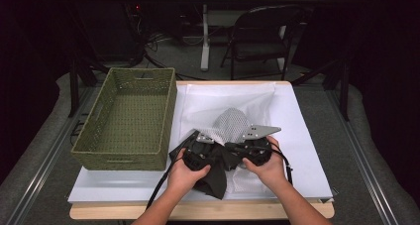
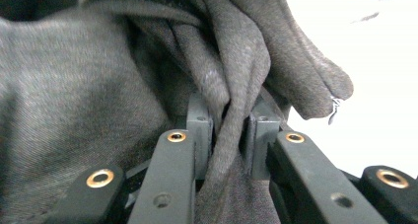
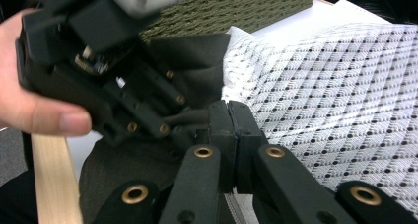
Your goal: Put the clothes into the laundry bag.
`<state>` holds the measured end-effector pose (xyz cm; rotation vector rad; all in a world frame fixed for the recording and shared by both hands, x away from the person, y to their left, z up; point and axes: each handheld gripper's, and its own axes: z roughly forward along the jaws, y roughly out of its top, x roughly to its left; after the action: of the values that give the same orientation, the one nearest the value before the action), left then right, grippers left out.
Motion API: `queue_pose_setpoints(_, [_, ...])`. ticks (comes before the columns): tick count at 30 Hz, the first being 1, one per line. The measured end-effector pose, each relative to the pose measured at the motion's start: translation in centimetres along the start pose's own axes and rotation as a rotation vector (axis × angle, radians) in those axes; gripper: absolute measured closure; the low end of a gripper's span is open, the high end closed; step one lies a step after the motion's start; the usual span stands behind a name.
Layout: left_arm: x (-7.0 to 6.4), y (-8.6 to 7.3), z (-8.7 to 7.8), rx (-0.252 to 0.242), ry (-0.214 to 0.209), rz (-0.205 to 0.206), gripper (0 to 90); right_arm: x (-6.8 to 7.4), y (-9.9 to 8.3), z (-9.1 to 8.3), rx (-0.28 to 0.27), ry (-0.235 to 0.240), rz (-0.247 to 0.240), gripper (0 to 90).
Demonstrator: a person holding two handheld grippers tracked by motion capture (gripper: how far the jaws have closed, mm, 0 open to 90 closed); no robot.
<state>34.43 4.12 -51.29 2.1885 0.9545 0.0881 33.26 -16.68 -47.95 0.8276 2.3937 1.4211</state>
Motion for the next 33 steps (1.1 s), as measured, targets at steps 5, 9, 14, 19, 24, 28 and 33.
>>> queue_pose_setpoints(5, [0.1, 1.4, -0.2, -0.047, -0.001, -0.020, 77.8, 0.5, 0.1, 0.1, 0.002, 0.009, -0.020, 90.0])
queue_pose_setpoints(9, [0.3, 2.2, 0.0, -0.067, 0.007, -0.030, 77.9, 0.6, 0.3, -0.1, -0.011, 0.032, 0.000, 90.0])
queue_pose_setpoints(14, [0.8, 3.0, 0.7, -0.095, 0.010, -0.059, 77.8, 0.6, 0.4, -0.4, -0.020, 0.041, 0.010, 90.0])
queue_pose_setpoints(19, [1.4, 2.8, 2.7, -0.052, 0.007, -0.082, 73.6, 0.2, 0.3, -0.4, -0.020, 0.038, 0.020, 90.0])
queue_pose_setpoints(24, [1.0, 2.7, 2.1, -0.030, 0.027, -0.037, 58.2, -0.2, 0.1, -0.7, -0.019, 0.005, 0.011, 90.0])
queue_pose_setpoints(28, [0.3, 2.5, 0.1, -0.047, 0.100, 0.007, 49.3, -0.6, 0.1, -0.8, -0.019, -0.004, 0.019, 90.0])
queue_pose_setpoints(33, [0.1, 2.2, -2.7, -0.043, 0.066, -0.019, 47.6, -0.8, 0.0, -0.8, -0.019, -0.011, 0.022, 90.0])
